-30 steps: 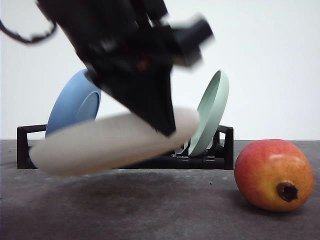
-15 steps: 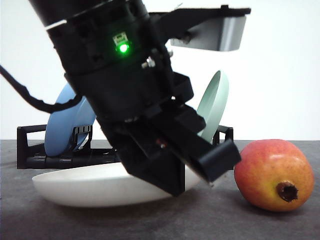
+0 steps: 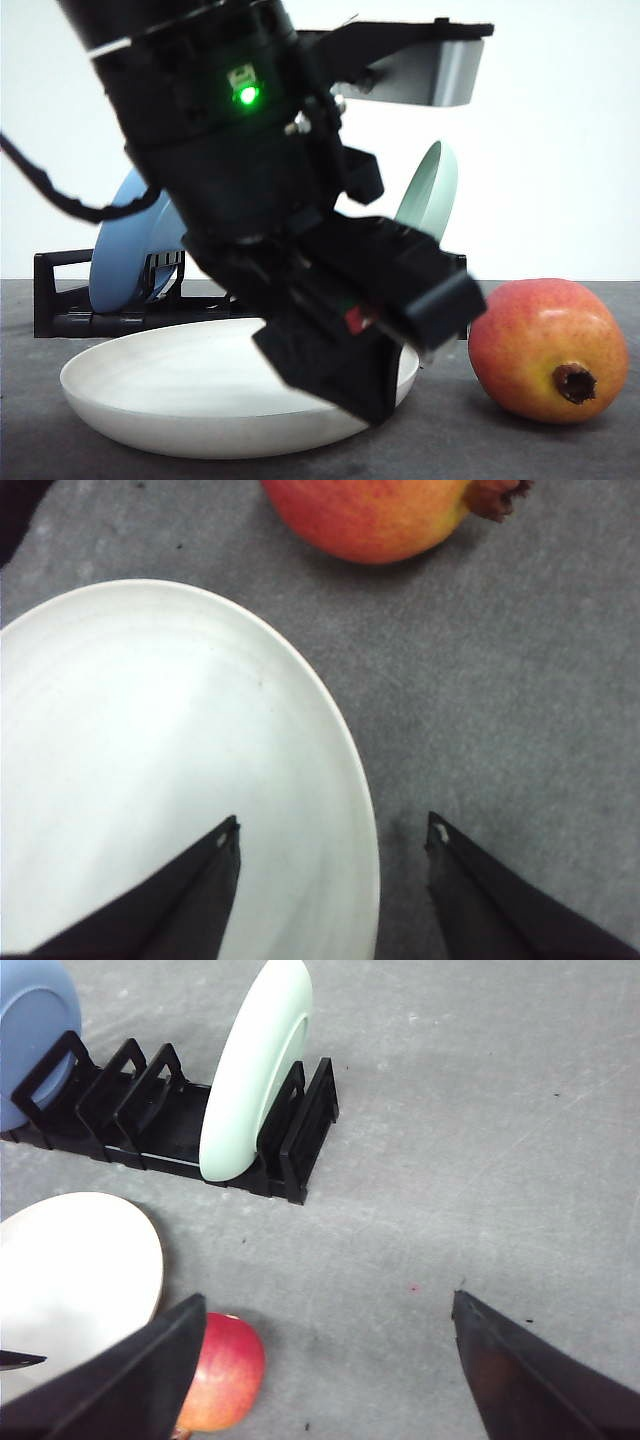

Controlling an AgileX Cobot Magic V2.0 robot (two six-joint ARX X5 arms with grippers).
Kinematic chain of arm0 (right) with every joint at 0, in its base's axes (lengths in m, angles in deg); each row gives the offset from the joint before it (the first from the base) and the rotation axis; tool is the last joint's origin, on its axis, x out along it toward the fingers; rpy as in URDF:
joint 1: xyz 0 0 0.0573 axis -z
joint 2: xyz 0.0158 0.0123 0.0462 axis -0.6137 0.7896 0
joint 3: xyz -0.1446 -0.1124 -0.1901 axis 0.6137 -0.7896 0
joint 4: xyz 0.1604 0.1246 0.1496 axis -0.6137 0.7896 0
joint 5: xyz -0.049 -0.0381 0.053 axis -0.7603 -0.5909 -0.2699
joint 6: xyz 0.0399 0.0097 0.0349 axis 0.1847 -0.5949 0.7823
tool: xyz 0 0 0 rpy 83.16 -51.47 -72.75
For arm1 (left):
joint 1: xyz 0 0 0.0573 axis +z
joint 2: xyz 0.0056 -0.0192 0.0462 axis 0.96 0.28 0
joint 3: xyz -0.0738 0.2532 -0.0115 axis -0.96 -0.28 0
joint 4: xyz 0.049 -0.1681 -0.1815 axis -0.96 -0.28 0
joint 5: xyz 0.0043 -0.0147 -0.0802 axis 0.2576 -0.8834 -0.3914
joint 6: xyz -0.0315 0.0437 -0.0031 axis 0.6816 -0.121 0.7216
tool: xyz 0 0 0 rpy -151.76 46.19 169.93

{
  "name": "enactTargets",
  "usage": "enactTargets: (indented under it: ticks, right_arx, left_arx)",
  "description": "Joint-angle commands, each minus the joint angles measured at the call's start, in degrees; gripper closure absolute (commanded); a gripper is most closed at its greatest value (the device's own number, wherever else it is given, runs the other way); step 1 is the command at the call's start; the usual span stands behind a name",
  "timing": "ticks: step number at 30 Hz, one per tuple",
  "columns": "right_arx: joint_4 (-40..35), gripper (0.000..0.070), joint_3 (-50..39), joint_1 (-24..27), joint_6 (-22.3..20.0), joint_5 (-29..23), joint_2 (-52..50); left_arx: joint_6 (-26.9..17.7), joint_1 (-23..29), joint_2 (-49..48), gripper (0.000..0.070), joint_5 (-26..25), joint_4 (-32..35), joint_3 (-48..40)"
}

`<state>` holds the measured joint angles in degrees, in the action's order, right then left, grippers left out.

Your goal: Place pomegranate in white plate

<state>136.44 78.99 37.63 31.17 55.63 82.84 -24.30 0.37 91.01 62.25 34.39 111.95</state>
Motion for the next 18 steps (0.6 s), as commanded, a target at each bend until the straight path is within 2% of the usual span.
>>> enactTargets:
  ticks: [1, 11, 18]
  right_arx:
    - [0.01, 0.0201, 1.14, -0.14, 1.37, 1.02, 0.27]
    - [3.55, 0.0190, 1.14, -2.33, 7.00, 2.73, 6.37]
    - [5.09, 0.0188, 1.14, -5.21, 8.52, 2.77, 12.96]
  left_arx:
    - [0.69, -0.66, -1.46, 0.0340, 0.40, -0.16, 2.56]
    - [1.12, 1.68, -14.43, 0.0341, 0.50, -8.13, 14.58]
    - [1.14, 2.83, -22.05, 0.0346, 0.50, -13.10, 22.16]
